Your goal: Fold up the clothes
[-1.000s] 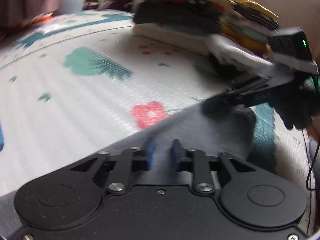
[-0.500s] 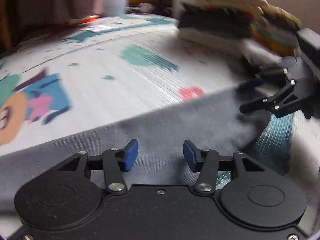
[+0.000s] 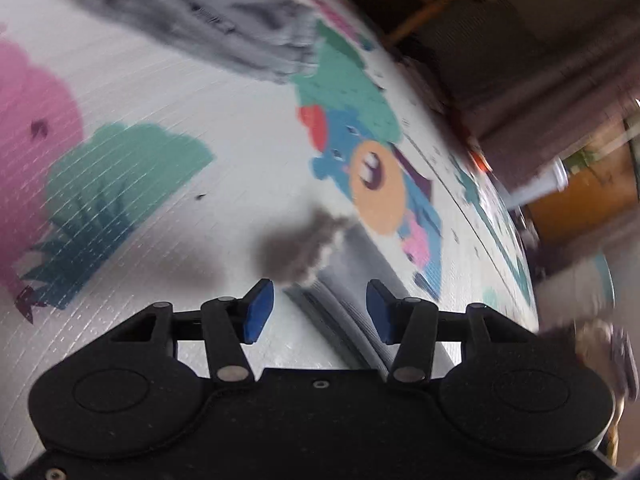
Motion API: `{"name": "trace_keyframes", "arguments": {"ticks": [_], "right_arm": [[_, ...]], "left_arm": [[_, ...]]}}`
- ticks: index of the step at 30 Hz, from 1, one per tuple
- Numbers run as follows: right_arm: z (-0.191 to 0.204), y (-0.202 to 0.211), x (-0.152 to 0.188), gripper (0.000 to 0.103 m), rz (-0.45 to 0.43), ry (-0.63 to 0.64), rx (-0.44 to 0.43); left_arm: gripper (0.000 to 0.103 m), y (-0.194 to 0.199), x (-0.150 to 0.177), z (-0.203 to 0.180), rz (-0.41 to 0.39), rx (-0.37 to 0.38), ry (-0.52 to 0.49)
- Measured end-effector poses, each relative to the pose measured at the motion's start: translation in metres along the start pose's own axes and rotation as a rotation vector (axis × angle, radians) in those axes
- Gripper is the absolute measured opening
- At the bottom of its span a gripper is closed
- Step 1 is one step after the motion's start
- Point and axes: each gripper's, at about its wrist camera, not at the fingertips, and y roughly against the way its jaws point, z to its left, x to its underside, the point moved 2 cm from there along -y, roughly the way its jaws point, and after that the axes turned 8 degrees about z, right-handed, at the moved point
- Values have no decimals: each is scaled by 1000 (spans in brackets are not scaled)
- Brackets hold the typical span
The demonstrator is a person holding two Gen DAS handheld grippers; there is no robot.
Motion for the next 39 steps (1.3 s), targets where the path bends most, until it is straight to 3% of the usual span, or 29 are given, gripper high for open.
{"name": "trace_keyframes", "arguments": {"ticks": [2, 7, 10, 12, 16, 21, 22, 23, 24, 25, 31, 34, 39], "right_arm": [[-1, -2, -1, 52, 3, -22, -10], [-1, -5, 1, 53, 7, -27, -21], [-1, -6, 0, 55, 12, -38, -30], [0, -6, -1, 55, 18, -39, -29], [2, -6, 0, 55, 24, -38, -30], [2, -6, 0, 57, 25, -43, -35], [3, -6, 0, 58, 26, -41, -35], [4, -7, 0, 58, 27, -39, -33], [4, -7, 0, 59, 28, -38, -33], [4, -7, 0, 59, 29, -36, -32], [1, -5, 0, 59, 32, -64, -63], [6, -4, -2, 59, 47, -88, -128], [35, -7, -9, 57, 80, -58, -248]], "left_arm": [[48, -11, -1, 8, 24, -5, 77], [48, -12, -3, 1, 4, -16, 160], [38, -21, -5, -12, 25, -79, 71], [38, -25, -2, -21, 17, -130, 8], [37, -27, 0, -19, 8, -143, 32], [36, -37, 7, -39, -13, -242, -87], [34, -39, 6, -39, -12, -236, -82], [20, -41, 5, -39, -11, -229, -76], [9, -43, 2, -33, 16, -172, -35], [9, -45, 0, -29, 24, -149, 3], [8, -31, -5, -19, 15, -75, 0], [8, -16, -13, -16, -29, -51, 10], [8, 10, -28, -5, -95, -77, 13]]}}
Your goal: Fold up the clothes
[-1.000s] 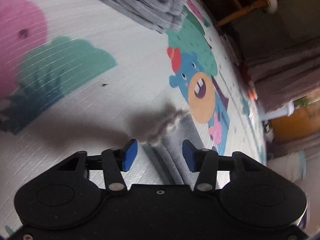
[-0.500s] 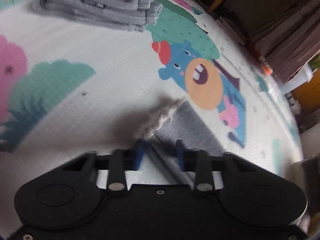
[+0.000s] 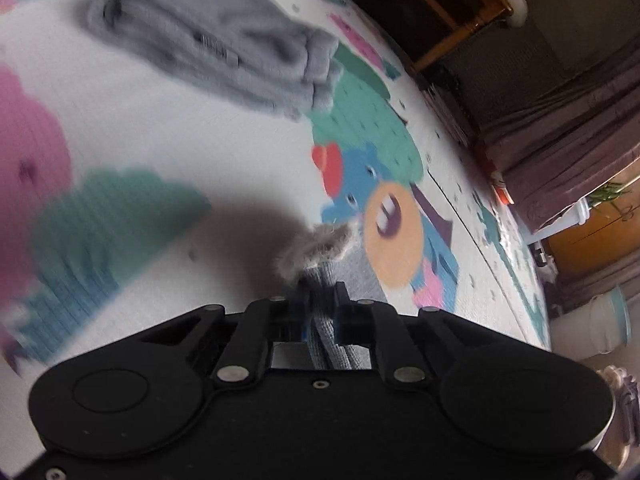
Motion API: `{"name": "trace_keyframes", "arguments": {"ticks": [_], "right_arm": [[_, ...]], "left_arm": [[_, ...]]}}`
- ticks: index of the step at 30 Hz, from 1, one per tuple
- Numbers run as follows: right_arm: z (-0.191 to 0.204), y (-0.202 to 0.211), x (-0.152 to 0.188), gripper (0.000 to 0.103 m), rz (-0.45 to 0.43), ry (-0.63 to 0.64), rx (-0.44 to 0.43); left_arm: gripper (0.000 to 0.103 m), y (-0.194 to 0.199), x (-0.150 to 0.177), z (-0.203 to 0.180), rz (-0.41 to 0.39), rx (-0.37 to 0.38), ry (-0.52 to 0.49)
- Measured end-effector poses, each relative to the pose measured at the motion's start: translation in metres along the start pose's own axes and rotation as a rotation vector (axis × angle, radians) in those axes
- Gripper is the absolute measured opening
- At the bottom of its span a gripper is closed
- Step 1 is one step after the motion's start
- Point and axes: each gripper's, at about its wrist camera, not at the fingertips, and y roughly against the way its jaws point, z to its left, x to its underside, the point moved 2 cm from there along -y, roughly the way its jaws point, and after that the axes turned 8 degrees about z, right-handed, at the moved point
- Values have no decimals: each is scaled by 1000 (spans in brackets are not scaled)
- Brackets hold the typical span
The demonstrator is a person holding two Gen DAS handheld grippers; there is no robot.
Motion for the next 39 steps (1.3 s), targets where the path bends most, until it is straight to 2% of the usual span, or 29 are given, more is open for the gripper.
{"name": "trace_keyframes", "arguments": {"ticks": [2, 5, 9, 10, 14, 18, 21, 22, 23, 25, 28, 30, 32, 35, 36, 39], "right_arm": [[7, 0, -3, 56, -11, 14, -13], [4, 0, -4, 47, -6, 0, -22], [-20, -3, -4, 29, -11, -150, -81], [-24, -5, -4, 27, -14, -183, -97], [-36, -9, -2, 27, -21, -278, -157], [-60, -11, 7, 27, -62, -516, -315], [-81, -10, 18, 31, -110, -714, -452], [-87, -8, 23, 39, -136, -778, -499], [-92, -5, 29, 43, -167, -834, -542], [-101, 2, 41, 62, -231, -936, -612], [-112, 9, 58, 65, -302, -1050, -688], [-115, 12, 63, 65, -309, -1061, -696], [-115, 12, 65, 67, -302, -1056, -682], [-113, 17, 65, 67, -289, -1008, -622], [-113, 20, 64, 67, -283, -981, -591], [-112, 39, 57, 64, -290, -839, -427]], "left_arm": [[8, 12, -3, -9, -23, 22, -45], [8, 33, -1, -41, -52, 75, -187], [8, 60, 18, -98, -78, 159, -392], [8, 66, 26, -114, -85, 180, -449], [8, 84, 68, -168, -97, 236, -679], [8, 86, 131, -208, -82, 294, -947], [8, 80, 191, -228, -50, 337, -1155], [8, 77, 209, -231, -42, 347, -1216], [8, 73, 231, -233, -32, 354, -1294], [8, 65, 270, -233, -24, 363, -1428], [8, 46, 314, -225, -48, 356, -1626], [8, 32, 333, -220, -36, 335, -1708], [8, 22, 348, -211, -59, 309, -1807], [8, 15, 365, -199, -74, 264, -1915], [8, 11, 369, -197, -79, 250, -1947], [8, 3, 379, -190, -104, 215, -2026]]}}
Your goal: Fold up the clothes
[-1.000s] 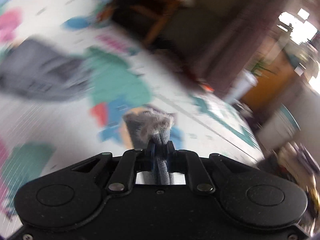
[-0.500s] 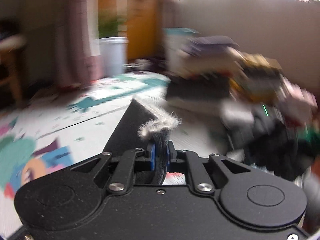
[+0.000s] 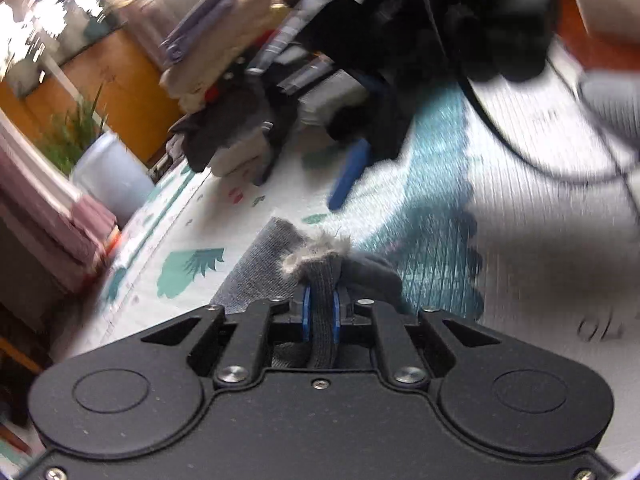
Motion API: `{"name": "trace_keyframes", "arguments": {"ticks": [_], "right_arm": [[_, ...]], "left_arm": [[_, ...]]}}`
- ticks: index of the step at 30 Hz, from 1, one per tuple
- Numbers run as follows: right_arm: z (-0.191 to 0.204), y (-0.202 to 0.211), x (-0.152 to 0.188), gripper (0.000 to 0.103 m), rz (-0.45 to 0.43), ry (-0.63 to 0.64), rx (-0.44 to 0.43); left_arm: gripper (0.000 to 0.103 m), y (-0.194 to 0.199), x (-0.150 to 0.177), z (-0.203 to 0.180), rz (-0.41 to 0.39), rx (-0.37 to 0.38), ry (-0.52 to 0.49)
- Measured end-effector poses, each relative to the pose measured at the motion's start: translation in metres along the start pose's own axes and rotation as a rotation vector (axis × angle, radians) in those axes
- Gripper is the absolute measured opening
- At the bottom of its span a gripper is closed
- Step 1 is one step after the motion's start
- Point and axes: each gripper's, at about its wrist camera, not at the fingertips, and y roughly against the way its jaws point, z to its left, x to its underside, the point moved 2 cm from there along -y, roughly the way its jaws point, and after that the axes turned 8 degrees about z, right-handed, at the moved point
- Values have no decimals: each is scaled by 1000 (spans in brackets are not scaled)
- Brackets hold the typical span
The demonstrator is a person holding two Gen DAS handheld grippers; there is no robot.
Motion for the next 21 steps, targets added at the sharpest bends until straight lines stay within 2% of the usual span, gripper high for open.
{"name": "trace_keyframes", "arguments": {"ticks": [4, 5, 6, 7, 8, 10, 13, 14, 16, 17, 18, 19, 20, 21], "right_arm": [[44, 1, 2, 60, -7, 317, 147], [54, -2, 3, 60, 3, 390, 168], [63, -8, 4, 59, 20, 442, 174], [70, -12, 5, 58, 32, 479, 180], [76, -18, 7, 58, 37, 520, 196], [87, -29, 11, 56, 52, 607, 215], [106, -44, 23, 52, 72, 769, 243], [113, -49, 29, 52, 89, 830, 243], [118, -60, 42, 51, 163, 943, 289], [114, -69, 48, 51, 224, 991, 352], [103, -78, 53, 48, 291, 1018, 438], [94, -79, 56, 47, 313, 1031, 476], [91, -73, 57, 47, 302, 1029, 470], [92, -69, 55, 46, 300, 1011, 461]], "left_arm": [[9, -6, -4, -12, 17, -20, -62], [12, -2, -5, -14, 9, -21, -73], [17, 5, -6, -11, -5, 9, -55], [34, 14, -6, -4, -18, 64, -14], [39, 23, -6, 3, -33, 101, 24], [39, 44, 0, 20, -55, 128, 84], [38, 57, 17, 60, -42, 68, 232], [37, 53, 26, 78, -14, 19, 306], [37, 42, 46, 111, 51, -63, 457], [35, 33, 59, 122, 85, -75, 528], [35, 18, 71, 115, 134, -40, 503], [36, 3, 82, 108, 184, -2, 471], [36, -12, 93, 100, 234, 35, 439], [36, -7, 98, 91, 162, -7, 386]]}}
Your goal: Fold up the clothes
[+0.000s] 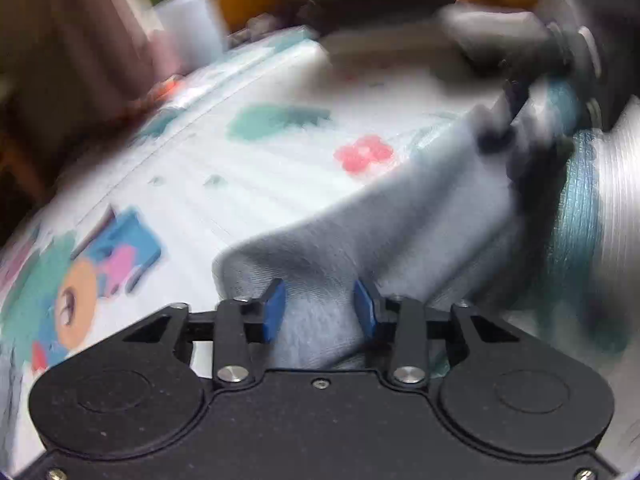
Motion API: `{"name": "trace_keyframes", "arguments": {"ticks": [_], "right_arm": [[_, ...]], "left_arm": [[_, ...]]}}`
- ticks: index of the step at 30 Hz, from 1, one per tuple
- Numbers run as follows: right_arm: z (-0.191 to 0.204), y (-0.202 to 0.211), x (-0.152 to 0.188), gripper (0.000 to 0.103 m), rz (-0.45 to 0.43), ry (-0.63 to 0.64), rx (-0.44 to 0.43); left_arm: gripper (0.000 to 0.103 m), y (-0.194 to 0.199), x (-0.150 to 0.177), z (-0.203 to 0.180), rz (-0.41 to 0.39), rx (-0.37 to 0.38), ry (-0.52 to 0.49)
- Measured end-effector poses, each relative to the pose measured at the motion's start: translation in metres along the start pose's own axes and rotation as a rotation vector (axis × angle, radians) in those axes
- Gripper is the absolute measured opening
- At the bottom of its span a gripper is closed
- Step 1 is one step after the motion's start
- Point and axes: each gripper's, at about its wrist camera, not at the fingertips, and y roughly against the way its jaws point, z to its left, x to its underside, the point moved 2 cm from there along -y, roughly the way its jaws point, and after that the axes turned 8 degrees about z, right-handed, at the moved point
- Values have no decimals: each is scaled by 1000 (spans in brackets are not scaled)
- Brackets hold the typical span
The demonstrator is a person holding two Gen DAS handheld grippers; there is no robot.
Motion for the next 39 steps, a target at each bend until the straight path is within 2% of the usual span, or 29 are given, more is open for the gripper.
{"name": "trace_keyframes", "arguments": {"ticks": [1, 2, 5, 7, 9, 11, 14, 15, 16, 17, 19, 22, 23, 24, 26, 27, 28, 29, 33, 35, 36, 37, 39], "right_arm": [[-1, 6, -2, 46, -9, -12, 2], [2, 14, -6, 45, -32, -4, 11], [18, 31, -18, 46, -104, 63, 24], [30, 25, -30, 46, -123, 113, 31], [41, 11, -41, 45, -123, 155, 24], [43, -2, -44, 44, -105, 161, 56], [29, -28, -25, 45, -3, 161, 122], [21, -30, -13, 46, -32, 157, 112], [16, -27, -5, 45, -65, 147, 93], [11, -24, 0, 45, -83, 136, 78], [19, -18, -1, 45, -87, 156, 117], [33, -5, 1, 50, -133, 182, 144], [36, -1, 4, 51, -140, 177, 140], [35, -2, 10, 52, -125, 162, 140], [23, -8, 22, 52, -117, 95, 104], [17, -11, 22, 52, -129, 61, 78], [16, -12, 18, 52, -122, 69, 77], [18, -14, 15, 52, -105, 94, 89], [22, -4, 17, 52, -111, 63, 103], [28, 13, 20, 53, -168, 19, 127], [26, 21, 22, 57, -200, -46, 128], [22, 27, 24, 68, -228, -123, 128], [9, 34, 32, 79, -247, -312, 112]], "left_arm": [[35, 2, 1, -3, -2, -8, -47], [36, 7, -3, 1, 0, -2, -41], [39, 30, -16, 17, -68, 3, 106], [39, 33, -22, 12, -103, 5, 90], [40, 27, -25, 9, -103, 19, 77], [42, 13, -20, 13, -92, 27, 117], [50, -14, 3, 24, -27, 54, 200], [51, -17, 13, 32, -77, 93, 243], [52, -16, 18, 34, -113, 104, 213], [52, -16, 16, 34, -115, 102, 199], [52, -15, 12, 37, -100, 105, 226], [51, 0, -4, 41, -35, 76, 243], [51, 13, -7, 44, -68, 66, 272], [51, 19, 0, 40, -84, 67, 285], [52, 3, 15, 29, 25, 57, 267], [52, 0, 22, 29, -18, 52, 288], [54, -2, 22, 28, -39, 45, 265], [57, -3, 19, 30, -34, 41, 243], [59, 5, 8, 45, 15, 78, 343], [58, 20, 12, 52, -15, 93, 419], [58, 22, 14, 58, -15, 106, 465], [58, 23, 17, 66, -7, 121, 530], [58, 22, 33, 80, 18, 166, 704]]}}
